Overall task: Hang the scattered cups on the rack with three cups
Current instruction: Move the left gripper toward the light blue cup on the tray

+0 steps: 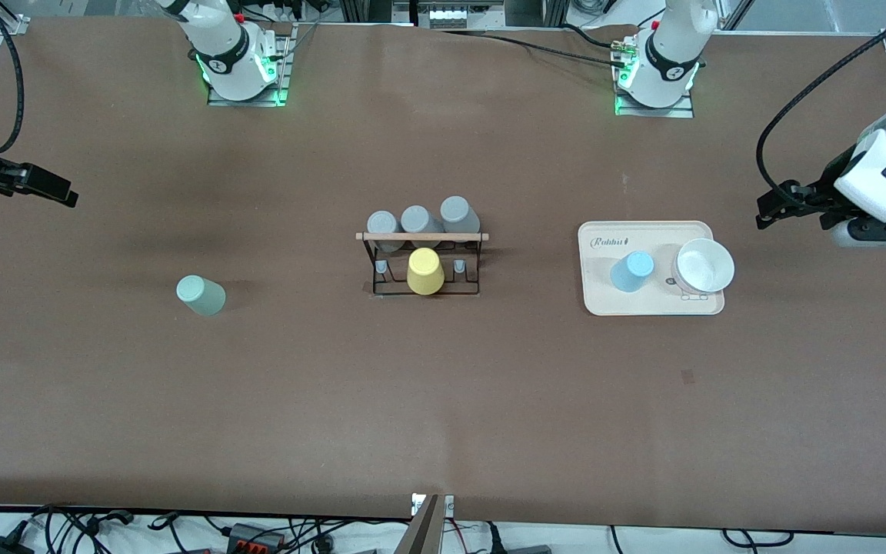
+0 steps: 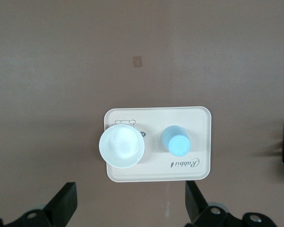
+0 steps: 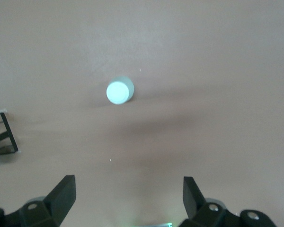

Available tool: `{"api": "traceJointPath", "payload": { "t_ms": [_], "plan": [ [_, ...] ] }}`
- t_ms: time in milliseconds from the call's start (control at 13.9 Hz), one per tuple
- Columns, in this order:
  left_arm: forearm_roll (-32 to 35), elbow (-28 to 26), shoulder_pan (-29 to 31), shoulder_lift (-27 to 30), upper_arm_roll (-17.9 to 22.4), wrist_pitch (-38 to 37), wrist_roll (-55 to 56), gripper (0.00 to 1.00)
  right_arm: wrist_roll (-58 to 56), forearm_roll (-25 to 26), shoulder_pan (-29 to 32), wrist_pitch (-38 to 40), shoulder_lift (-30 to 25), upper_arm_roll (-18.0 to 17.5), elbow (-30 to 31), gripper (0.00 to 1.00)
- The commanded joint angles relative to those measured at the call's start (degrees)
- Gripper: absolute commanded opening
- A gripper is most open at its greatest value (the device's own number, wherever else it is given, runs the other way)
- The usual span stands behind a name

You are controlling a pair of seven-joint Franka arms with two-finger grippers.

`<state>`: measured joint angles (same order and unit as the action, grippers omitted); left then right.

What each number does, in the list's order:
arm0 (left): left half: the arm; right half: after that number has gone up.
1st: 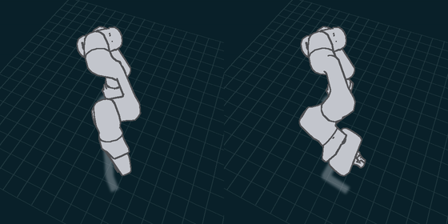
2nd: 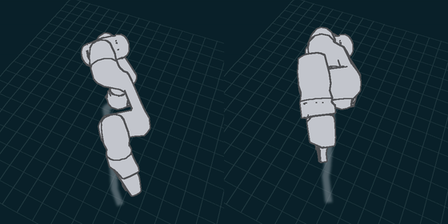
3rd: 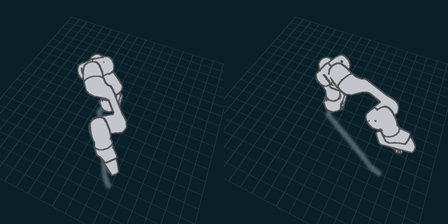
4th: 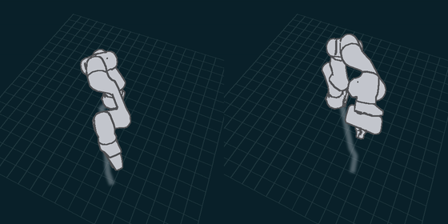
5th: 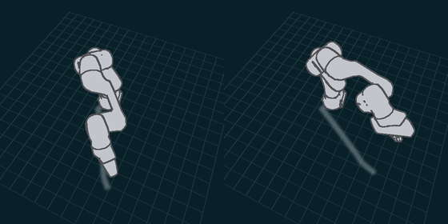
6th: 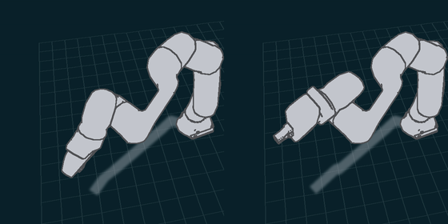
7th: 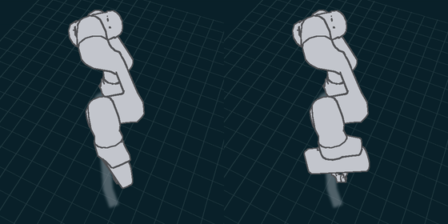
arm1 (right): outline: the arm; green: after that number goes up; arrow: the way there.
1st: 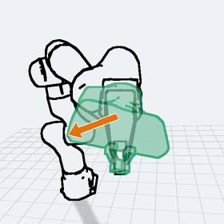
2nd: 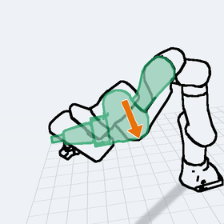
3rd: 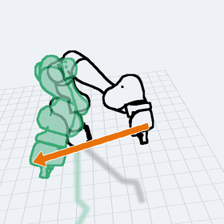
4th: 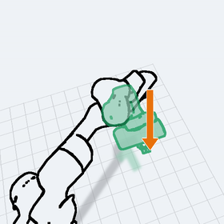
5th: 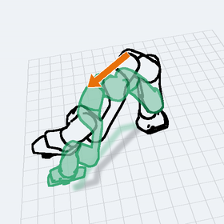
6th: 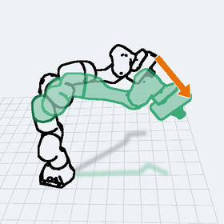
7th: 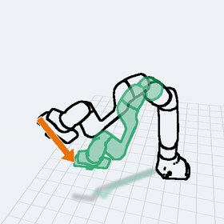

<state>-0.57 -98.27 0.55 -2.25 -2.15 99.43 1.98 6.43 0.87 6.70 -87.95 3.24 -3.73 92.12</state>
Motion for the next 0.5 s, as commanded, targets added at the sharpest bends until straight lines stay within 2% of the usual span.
{"api": "traceJointPath", "payload": {
  "t_ms": [0, 288, 431],
  "plan": [
    [0.0, 4.6, -1.3, -4.8, -0.3, -0.6, -0.8, 1.00, -0.3, 0.2, -0.3, 2.0, -1.0, -0.1, 1.7, 1.00],
    [0.6, 4.9, -2.9, -9.3, -0.4, -0.2, -0.8, 1.00, -0.4, 0.3, -0.4, 1.6, -2.0, -0.1, 7.3, 1.00],
    [0.7, 5.8, -4.2, -12.5, -0.4, -0.3, -0.7, 1.00, 0.9, 0.2, -0.9, 1.0, -4.5, -0.2, 11.0, 1.00]
  ]
}}
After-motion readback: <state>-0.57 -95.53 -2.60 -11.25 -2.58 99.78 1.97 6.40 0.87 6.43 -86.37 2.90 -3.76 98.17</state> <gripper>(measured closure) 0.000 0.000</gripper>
